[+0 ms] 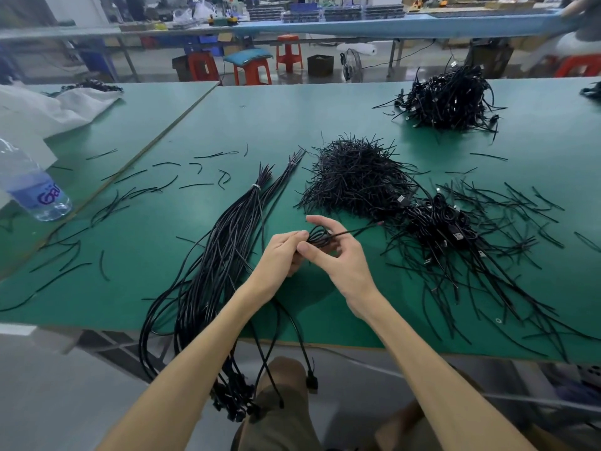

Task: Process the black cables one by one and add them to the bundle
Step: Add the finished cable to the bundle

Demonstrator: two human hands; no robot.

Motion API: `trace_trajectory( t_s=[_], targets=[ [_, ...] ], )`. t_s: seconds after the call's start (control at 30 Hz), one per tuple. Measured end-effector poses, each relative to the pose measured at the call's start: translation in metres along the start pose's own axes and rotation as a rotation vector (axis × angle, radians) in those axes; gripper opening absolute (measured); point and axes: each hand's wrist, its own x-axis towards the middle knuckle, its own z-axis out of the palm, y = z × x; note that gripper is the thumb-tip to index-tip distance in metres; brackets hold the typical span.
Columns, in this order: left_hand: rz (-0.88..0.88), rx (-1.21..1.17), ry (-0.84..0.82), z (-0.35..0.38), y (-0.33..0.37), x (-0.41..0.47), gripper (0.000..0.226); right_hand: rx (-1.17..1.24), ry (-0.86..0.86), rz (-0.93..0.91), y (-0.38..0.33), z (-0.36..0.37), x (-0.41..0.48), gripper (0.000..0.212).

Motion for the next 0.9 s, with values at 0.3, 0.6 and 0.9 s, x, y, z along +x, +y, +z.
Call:
trace_trajectory(
  t_s=[0.3, 0.6, 0.9],
  targets=[
    [0.064, 0.073, 0.066, 0.0048, 0.0004, -0.0016, 0.052, -0.096, 0.047, -0.006, 0.0027, 0.0022, -0.0002, 0.026],
    [0.043, 0.156, 0.212, 0.0045, -0.0027, 0.0003, 0.054, -0.258, 0.042, -0.032, 0.0051, 0.0050, -0.0004, 0.014],
    [0.073, 0.218, 0.244, 0.0055, -0.0015, -0.0012, 0.062, -0.388, 0.055, -0.075, 0.0054, 0.0093, -0.0043, 0.011]
  ],
)
